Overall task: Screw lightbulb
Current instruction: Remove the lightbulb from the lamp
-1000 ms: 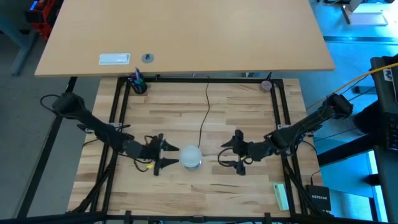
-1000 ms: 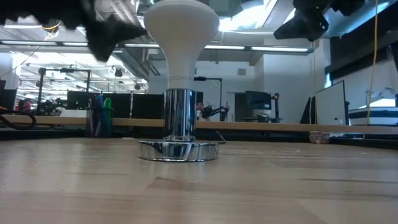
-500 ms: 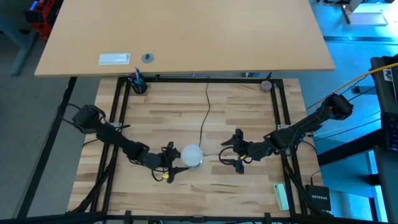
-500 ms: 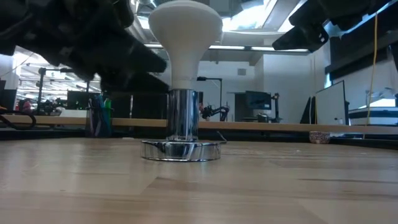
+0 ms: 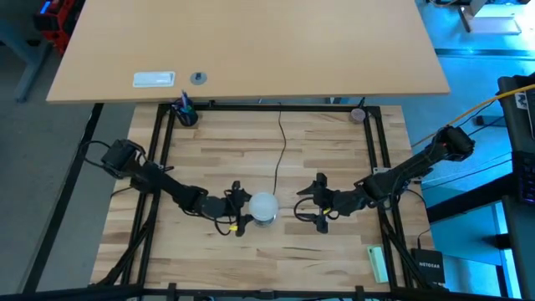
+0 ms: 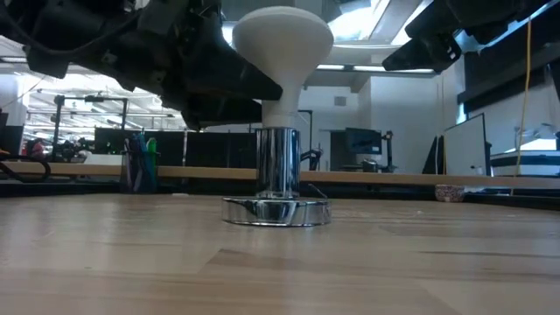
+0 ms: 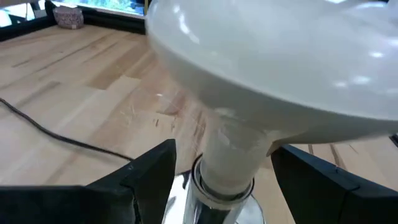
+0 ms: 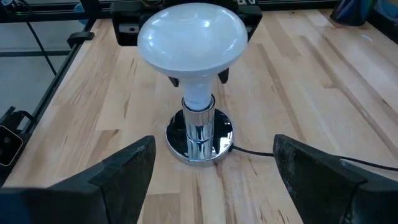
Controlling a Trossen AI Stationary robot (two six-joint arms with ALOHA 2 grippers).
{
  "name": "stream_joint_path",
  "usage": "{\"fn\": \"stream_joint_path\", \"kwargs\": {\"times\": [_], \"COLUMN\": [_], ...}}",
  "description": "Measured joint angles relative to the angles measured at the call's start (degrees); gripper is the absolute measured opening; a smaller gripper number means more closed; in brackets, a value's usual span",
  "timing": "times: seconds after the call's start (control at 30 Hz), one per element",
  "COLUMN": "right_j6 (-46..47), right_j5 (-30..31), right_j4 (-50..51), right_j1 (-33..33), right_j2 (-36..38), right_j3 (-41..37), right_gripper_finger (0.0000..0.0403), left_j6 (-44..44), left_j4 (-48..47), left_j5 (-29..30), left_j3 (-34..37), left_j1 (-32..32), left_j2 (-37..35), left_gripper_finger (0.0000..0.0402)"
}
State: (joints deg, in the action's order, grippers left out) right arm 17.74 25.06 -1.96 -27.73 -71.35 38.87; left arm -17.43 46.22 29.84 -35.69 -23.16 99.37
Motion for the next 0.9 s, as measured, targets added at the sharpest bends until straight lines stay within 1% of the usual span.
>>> {"fn": "stream_joint_path", "kwargs": {"times": [0.1, 0.23, 0.37, 0.5, 0.57, 0.8, 0.9], "right_j6": [-0.2, -0.4, -0.7, -0.7, -1.0, -1.5, -1.5], "right_j5": [0.0, 0.4, 1.0, 0.9, 0.9, 0.9, 0.9], "right_j4": [-0.1, -0.1, -0.1, 0.0, 0.1, 0.3, 0.3], "right_j1": [0.0, 0.0, 0.0, 0.0, 0.0, 0.0, 0.0], "right_j2": [0.0, 0.0, 0.0, 0.0, 0.0, 0.0, 0.0], "right_j3": [0.0, 0.0, 0.0, 0.0, 0.0, 0.0, 0.0], "right_gripper_finger": [0.0328, 0.0328, 0.0328, 0.0328, 0.0328, 0.0328, 0.0328], "left_j6": [1.9, 3.3, 5.6, 5.8, 6.2, 6.7, 7.3], "left_j4": [0.0, 1.9, 5.4, 12.7, 14.3, 15.0, 16.4], "left_j5": [-1.5, -2.3, -2.5, -2.4, -2.5, -2.4, -2.4], "left_j3": [-0.5, -2.2, -3.8, -4.4, -4.2, -4.3, -4.5], "left_j1": [0.6, 0.8, 0.9, 1.2, 1.3, 1.6, 1.6], "left_j2": [0.3, 2.9, 7.5, 11.0, 11.4, 11.4, 10.7], "left_gripper_finger": [0.0253, 0.0253, 0.0253, 0.0253, 0.0253, 0.0252, 0.0235]}}
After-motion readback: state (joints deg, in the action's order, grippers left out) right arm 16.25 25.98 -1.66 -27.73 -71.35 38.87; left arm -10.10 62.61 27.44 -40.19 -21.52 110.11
